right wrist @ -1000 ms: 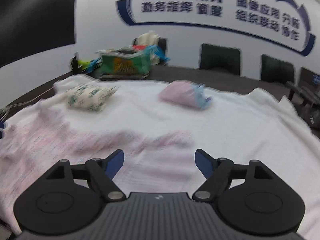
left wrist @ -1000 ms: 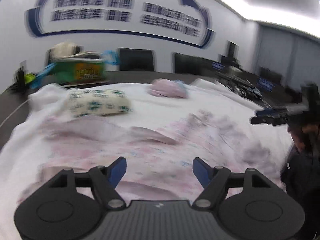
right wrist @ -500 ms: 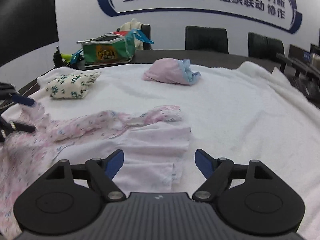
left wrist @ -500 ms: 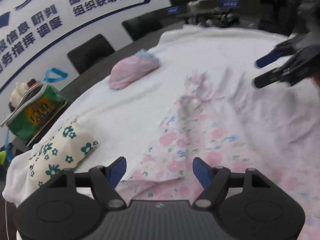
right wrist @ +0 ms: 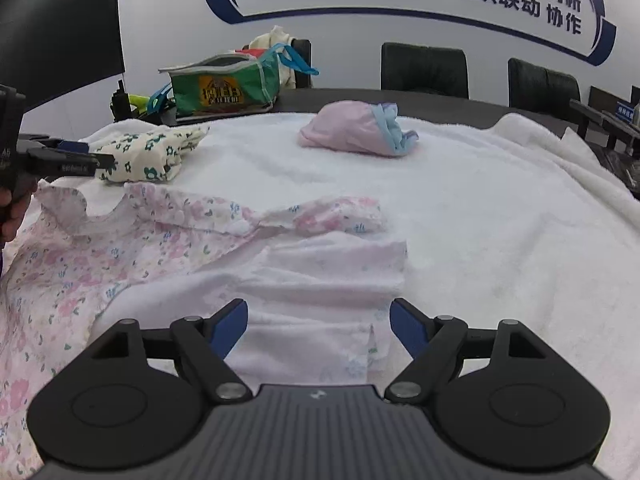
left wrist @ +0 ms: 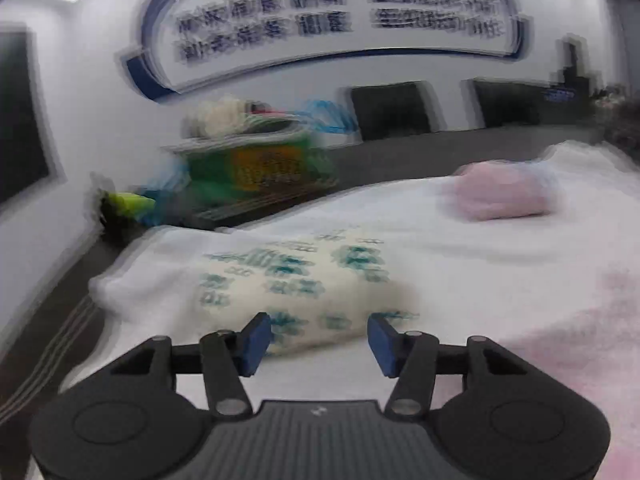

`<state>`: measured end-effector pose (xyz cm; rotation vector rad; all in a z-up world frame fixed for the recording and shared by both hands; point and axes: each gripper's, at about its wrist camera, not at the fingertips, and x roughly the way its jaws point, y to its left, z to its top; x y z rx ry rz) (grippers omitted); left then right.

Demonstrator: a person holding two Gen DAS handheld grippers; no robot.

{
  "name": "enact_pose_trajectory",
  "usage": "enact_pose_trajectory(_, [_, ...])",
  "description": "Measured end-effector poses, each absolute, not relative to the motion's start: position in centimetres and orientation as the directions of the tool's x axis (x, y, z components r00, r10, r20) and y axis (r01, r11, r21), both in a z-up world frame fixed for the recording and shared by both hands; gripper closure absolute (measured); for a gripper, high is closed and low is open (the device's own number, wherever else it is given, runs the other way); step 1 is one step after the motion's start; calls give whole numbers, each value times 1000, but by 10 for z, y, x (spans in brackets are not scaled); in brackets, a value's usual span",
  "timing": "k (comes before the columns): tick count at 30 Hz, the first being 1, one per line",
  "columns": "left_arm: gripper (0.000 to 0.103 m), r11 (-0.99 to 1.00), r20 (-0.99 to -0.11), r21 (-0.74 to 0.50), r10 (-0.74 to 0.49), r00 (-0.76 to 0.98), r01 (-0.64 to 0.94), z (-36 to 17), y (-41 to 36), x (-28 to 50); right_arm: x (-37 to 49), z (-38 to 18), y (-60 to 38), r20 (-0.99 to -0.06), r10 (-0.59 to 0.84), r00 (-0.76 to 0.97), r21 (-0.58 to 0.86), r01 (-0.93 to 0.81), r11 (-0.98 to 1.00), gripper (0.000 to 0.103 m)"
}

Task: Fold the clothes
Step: 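Lay the pink floral dress flat on the towel and open both grippers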

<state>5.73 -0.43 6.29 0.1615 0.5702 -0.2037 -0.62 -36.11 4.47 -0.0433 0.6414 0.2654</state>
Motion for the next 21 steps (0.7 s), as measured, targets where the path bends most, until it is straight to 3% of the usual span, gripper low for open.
enact_pose_trajectory(2, [20,921,-562,55,-290,775,385,64,-2,48,2,47,-362,-591,236,771,46,-260,964,23])
enact_pose_trajectory(5, [20,865,-559,211,-275,782,455,52,-24,45,33,45,-368,-594,252,764,82,-254,964,23])
enact_pose_trajectory(9, [23,872,-643,170,-255,722,459,33,-43,76,76,42,-376,-597,273,755,130,-245,961,23])
enact_pose_trajectory(10, [36,878,-658,140,-263,706,458,29,-44,83,86,41,-377,-597,278,752,142,-242,960,23])
enact_pose_trajectory(11, [62,882,-659,116,-276,700,457,27,-44,87,97,41,-379,-598,283,750,154,-240,959,23])
enact_pose_trajectory(12, [75,886,-661,91,-287,693,454,25,-43,91,107,40,-381,-598,289,747,165,-237,957,23])
enact_pose_trajectory(13, [94,893,-665,63,-296,686,446,22,-40,94,113,38,-379,-609,288,739,160,-242,957,23])
enact_pose_trajectory(15, [99,903,-667,15,-310,677,429,17,-35,99,121,32,-370,-638,282,717,135,-256,957,25])
enact_pose_trajectory(16, [101,909,-654,17,-305,692,417,17,-34,97,125,30,-366,-652,278,706,122,-264,957,39])
enact_pose_trajectory(17, [102,915,-639,27,-295,711,404,18,-34,95,129,27,-362,-665,274,694,110,-272,956,78])
enact_pose_trajectory(18, [102,917,-632,29,-292,718,398,19,-35,95,133,24,-358,-679,269,683,98,-280,955,97])
enact_pose_trajectory(21, [103,924,-614,35,-280,738,381,23,-36,95,125,27,-352,-669,252,699,68,-281,957,101])
